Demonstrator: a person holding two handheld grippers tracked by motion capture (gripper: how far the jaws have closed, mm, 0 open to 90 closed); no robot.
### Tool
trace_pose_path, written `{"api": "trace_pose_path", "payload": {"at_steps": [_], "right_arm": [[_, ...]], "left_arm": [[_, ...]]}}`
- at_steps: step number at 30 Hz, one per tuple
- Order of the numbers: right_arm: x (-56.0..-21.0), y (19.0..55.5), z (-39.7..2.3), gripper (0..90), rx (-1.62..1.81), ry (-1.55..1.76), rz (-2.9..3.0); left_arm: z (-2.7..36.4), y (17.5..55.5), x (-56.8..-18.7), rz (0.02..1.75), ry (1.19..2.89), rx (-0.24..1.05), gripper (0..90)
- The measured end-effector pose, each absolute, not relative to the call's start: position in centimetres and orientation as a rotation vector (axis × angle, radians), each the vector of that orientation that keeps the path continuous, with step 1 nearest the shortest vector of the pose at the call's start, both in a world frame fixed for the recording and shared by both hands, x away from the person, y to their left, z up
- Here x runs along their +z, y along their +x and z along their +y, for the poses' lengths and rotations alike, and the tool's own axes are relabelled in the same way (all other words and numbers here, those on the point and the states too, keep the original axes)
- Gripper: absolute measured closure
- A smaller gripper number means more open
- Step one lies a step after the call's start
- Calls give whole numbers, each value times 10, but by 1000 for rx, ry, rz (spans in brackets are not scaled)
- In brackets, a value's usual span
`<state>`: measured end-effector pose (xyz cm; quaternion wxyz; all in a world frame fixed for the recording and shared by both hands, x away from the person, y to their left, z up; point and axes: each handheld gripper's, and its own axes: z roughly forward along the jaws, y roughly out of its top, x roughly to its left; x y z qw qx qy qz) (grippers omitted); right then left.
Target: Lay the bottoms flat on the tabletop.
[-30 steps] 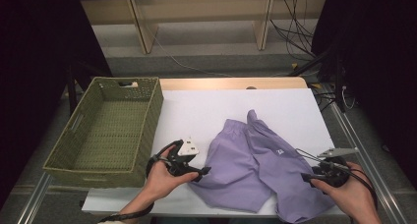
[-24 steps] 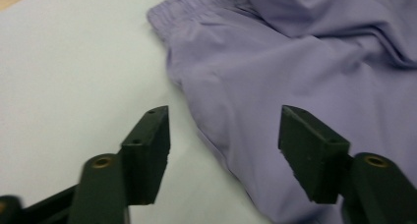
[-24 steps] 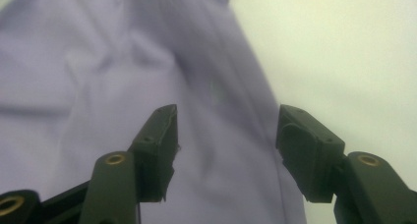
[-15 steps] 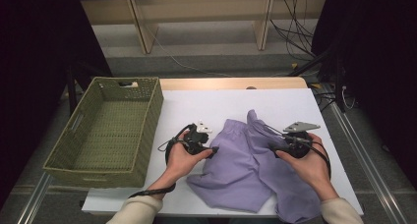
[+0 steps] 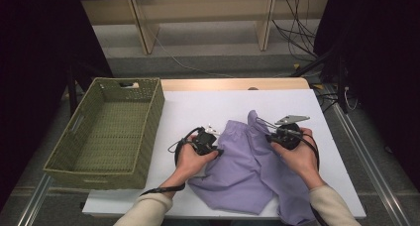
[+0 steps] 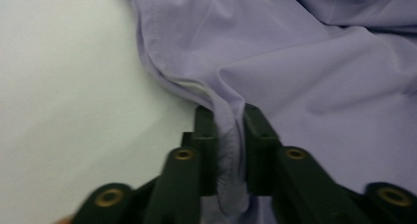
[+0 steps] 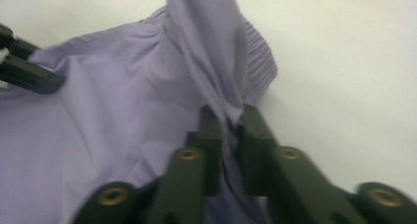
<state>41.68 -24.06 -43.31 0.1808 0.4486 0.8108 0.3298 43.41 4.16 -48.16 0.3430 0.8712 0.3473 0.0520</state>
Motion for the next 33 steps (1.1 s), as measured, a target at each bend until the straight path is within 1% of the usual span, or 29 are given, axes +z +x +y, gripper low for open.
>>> {"api": "trace_pose_path", "payload": {"at_steps": [2, 4, 13, 20, 25, 26, 27, 29, 31, 33], "right_arm": [[-431, 416, -242, 882, 943, 1283, 2285], [-428, 416, -243, 885, 960, 1298, 2272], [-418, 417, -258, 886, 1026, 1377, 2176], [-416, 421, -259, 885, 1037, 1393, 2159], [-421, 426, -257, 865, 973, 1439, 2206], [-424, 427, -258, 858, 955, 1449, 2205], [-428, 428, -259, 842, 921, 1462, 2212], [-435, 430, -262, 777, 848, 1516, 2259], [-445, 432, -266, 778, 761, 1572, 2303], [-450, 432, -270, 780, 657, 1567, 2334]], "left_arm": [[43, 433, -480, 911, 2252, 127, 857], [46, 433, -476, 913, 2238, 128, 865], [84, 427, -456, 950, 2205, 208, 870], [119, 418, -449, 985, 2197, 283, 869], [120, 417, -454, 970, 2205, 287, 854], [117, 419, -455, 963, 2208, 283, 831], [115, 420, -456, 966, 2199, 272, 776], [111, 423, -455, 981, 2179, 265, 659], [110, 427, -453, 982, 2165, 258, 545], [108, 432, -451, 1003, 2145, 260, 484]]}}
